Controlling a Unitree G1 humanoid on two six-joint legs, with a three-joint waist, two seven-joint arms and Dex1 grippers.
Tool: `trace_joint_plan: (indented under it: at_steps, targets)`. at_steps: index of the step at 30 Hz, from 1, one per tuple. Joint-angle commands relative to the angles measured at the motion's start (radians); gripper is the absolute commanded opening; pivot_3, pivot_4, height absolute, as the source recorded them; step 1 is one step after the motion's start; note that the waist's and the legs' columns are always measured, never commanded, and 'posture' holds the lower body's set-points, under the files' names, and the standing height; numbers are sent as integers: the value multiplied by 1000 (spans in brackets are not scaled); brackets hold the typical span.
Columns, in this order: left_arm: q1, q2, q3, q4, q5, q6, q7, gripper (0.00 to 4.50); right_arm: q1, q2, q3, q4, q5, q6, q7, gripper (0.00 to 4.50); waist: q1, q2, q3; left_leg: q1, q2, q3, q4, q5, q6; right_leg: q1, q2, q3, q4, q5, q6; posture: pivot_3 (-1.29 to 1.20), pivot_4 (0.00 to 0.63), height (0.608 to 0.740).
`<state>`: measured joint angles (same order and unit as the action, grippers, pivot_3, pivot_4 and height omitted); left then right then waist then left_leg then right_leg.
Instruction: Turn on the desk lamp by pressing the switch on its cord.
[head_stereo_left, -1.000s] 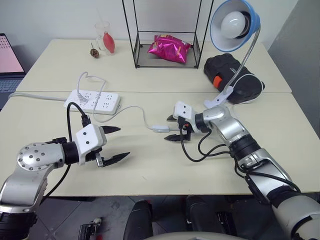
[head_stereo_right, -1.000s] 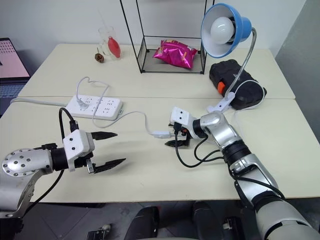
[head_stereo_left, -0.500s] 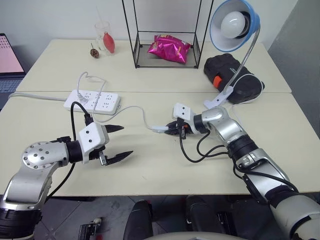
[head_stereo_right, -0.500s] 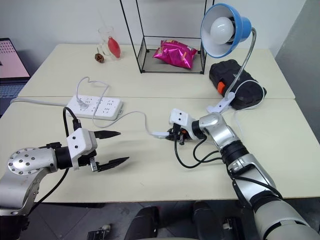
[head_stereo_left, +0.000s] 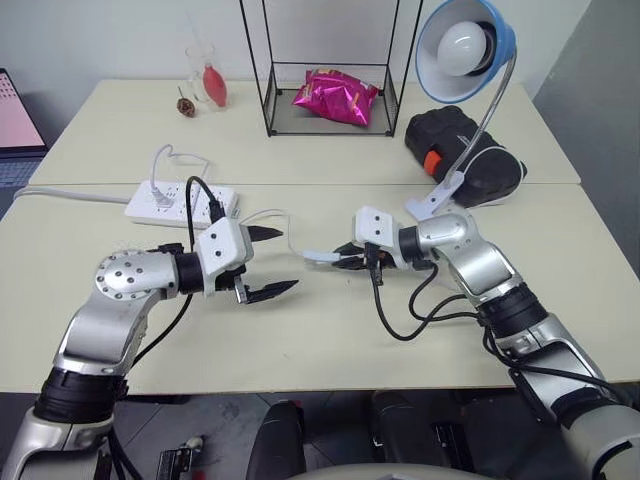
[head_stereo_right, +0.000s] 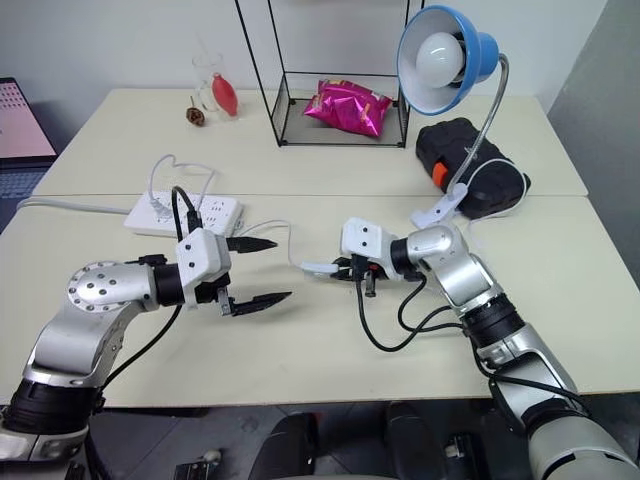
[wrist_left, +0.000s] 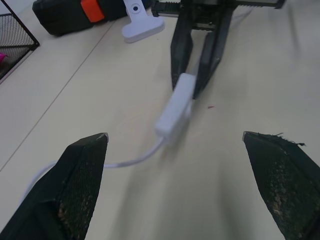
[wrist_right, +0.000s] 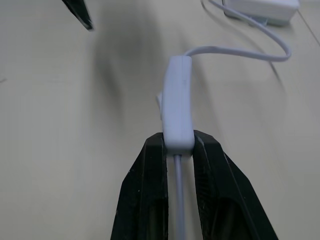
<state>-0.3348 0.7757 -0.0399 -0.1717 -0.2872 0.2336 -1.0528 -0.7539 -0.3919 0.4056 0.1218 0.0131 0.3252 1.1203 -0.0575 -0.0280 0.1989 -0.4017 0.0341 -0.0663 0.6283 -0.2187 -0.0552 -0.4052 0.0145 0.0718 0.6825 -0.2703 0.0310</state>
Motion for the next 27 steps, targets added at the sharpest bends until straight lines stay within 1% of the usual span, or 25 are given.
trace_joint_plan:
  at_steps: [1,8,15,18,21,23,24,25,26,27]
  targets:
    - [-57,-14,-32,19,4,6,-26,4500,4,-6,-7,-109,-2,39,-24,341,1,0,0,0,0,0,0,0,0,0,0,0,0,0,0,0,150,740]
    - [-107,-21,-88,83,57,-32,-48,4500,11,-13,2,-166,1,74,-42,341,1,0,0,0,0,0,0,0,0,0,0,0,0,0,0,0,150,740]
    - [-128,-43,-100,124,79,-59,-52,4500,19,-22,9,-190,0,86,-48,341,1,0,0,0,0,0,0,0,0,0,0,0,0,0,0,0,150,740]
    - [-135,-54,-105,134,84,-64,-49,3988,19,-23,13,-193,-1,87,-48,341,1,0,0,0,0,0,0,0,0,0,0,0,0,0,0,0,150,740]
    - [-138,-64,-108,138,91,-67,-46,3276,18,-23,16,-195,0,88,-46,341,1,0,0,0,0,0,0,0,0,0,0,0,0,0,0,0,150,740]
    - [-140,-72,-111,141,96,-68,-44,2937,16,-23,19,-196,0,88,-45,341,1,0,0,0,0,0,0,0,0,0,0,0,0,0,0,0,150,740]
    - [-142,-75,-113,142,99,-68,-44,2667,16,-23,20,-196,1,88,-45,341,1,0,0,0,0,0,0,0,0,0,0,0,0,0,0,0,150,740]
    - [-143,-78,-114,144,102,-69,-44,2505,15,-23,21,-196,1,88,-45,341,1,0,0,0,0,0,0,0,0,0,0,0,0,0,0,0,150,740]
    - [-145,-82,-115,145,104,-69,-44,2205,15,-23,22,-197,1,89,-44,341,1,0,0,0,0,0,0,0,0,0,0,0,0,0,0,0,150,740]
    - [-148,-85,-116,147,106,-68,-44,2009,15,-23,23,-198,1,89,-44,341,1,0,0,0,0,0,0,0,0,0,0,0,0,0,0,0,150,740]
